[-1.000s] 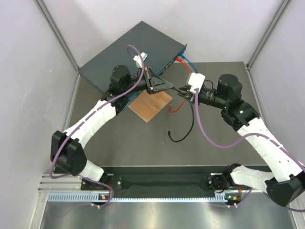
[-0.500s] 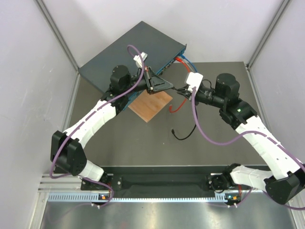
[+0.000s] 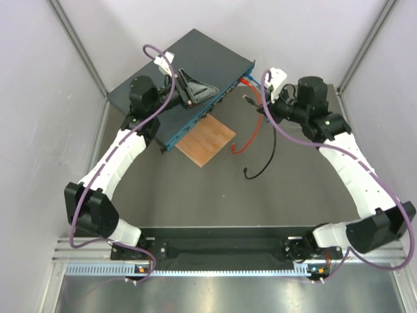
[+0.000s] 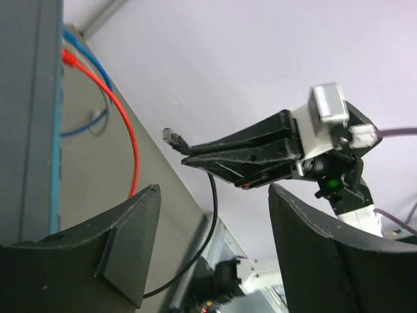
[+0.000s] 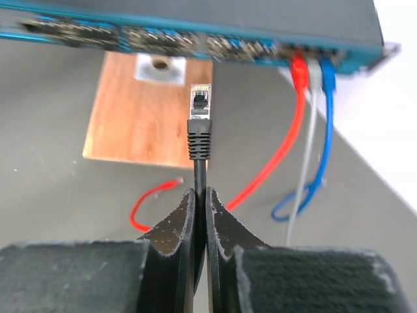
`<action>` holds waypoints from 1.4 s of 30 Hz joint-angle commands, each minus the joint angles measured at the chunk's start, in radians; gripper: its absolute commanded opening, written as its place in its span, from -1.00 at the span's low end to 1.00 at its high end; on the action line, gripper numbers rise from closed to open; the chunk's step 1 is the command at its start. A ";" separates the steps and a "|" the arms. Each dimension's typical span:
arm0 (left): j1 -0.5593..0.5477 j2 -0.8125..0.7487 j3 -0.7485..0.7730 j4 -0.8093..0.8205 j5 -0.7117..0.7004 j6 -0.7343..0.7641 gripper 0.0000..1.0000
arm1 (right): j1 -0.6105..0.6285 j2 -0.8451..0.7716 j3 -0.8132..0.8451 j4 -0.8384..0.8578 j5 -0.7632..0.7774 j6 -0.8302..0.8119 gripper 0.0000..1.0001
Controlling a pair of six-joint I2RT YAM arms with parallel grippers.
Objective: Insert the plug into the switch port
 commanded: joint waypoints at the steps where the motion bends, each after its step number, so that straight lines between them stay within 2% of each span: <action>1: 0.003 -0.036 0.050 -0.008 -0.034 0.142 0.47 | -0.007 0.067 0.130 -0.120 0.077 0.068 -1.00; 4: 0.004 -0.056 0.067 -0.080 -0.086 0.223 0.50 | -0.006 0.147 0.216 -0.195 0.117 0.114 -1.00; 9: 0.003 -0.076 0.061 -0.131 -0.114 0.323 0.50 | -0.006 0.230 0.306 -0.217 0.137 0.160 -1.00; 27: 0.001 -0.079 0.006 -0.076 -0.115 0.297 0.50 | -0.004 0.480 0.553 -0.193 0.196 0.184 -1.00; 42: 0.001 -0.078 -0.009 -0.060 -0.115 0.286 0.50 | -0.002 0.511 0.564 -0.161 0.183 0.170 -1.00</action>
